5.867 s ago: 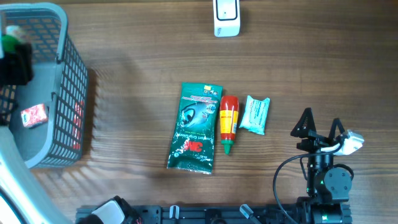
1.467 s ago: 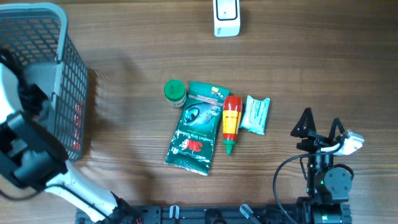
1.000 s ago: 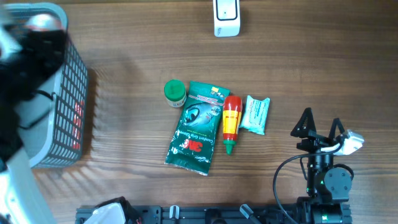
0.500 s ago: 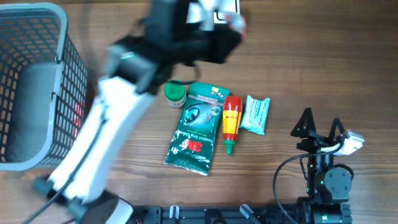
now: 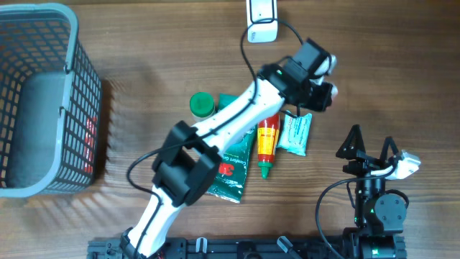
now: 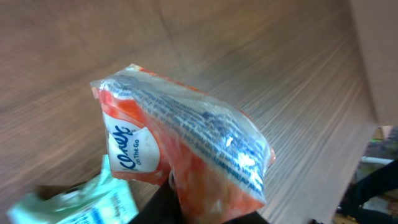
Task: Scan the item barcode
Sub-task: 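Carry the tissue pack right and drop it near the right gripper, then move the left gripper back over the basket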
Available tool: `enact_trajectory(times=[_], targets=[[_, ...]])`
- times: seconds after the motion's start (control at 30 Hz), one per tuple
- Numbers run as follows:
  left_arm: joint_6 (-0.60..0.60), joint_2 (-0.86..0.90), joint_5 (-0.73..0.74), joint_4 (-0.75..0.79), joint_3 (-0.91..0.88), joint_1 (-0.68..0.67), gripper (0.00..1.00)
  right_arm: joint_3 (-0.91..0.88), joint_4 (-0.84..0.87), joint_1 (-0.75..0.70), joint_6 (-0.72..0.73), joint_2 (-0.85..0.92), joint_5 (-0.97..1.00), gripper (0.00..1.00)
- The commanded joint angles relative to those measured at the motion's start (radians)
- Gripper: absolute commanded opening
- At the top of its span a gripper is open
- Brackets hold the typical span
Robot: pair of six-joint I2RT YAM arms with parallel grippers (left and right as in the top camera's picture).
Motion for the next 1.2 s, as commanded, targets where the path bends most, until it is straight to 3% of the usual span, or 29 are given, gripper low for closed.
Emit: enact_trajectory(times=[0.0,0.17,0.4,0.43,0.47,0.57,0.77,0.97,1.1,1.17], targets=[[0.005,0.045,-0.072,0.005,0.0,-0.048,0.22,-0.001,0.002,0.004,0.0,-0.006,0.014,1.0],[0.006,0.046,-0.111,0.006,0.001,-0.082,0.32,-0.001,0.002,0.004,0.0,-0.006,0.014,1.0],[0.008,0.039,-0.232,-0.079,0.001,-0.074,0.38,-0.001,0.002,0.004,0.0,-0.006,0.014,1.0],[0.01,0.029,-0.236,-0.079,0.001,-0.067,0.41,-0.001,0.002,0.004,0.0,-0.006,0.014,1.0],[0.011,0.011,-0.242,-0.084,0.001,-0.053,0.5,-0.001,0.002,0.004,0.0,-0.006,0.014,1.0],[0.068,-0.08,-0.243,-0.129,0.001,0.017,0.71,-0.001,0.002,0.004,0.0,-0.006,0.014,1.0],[0.069,-0.332,-0.241,-0.237,0.001,0.183,0.76,-0.001,0.002,0.004,0.0,-0.006,0.014,0.99],[0.069,-0.664,-0.243,-0.29,0.001,0.346,1.0,-0.001,0.002,0.004,0.0,-0.006,0.014,1.0],[0.071,-0.841,-0.255,-0.361,0.001,0.505,1.0,-0.001,0.002,0.004,0.0,-0.006,0.014,1.0],[0.129,-0.887,-0.287,-0.437,0.001,0.57,1.0,-0.001,0.002,0.004,0.0,-0.006,0.014,1.0]])
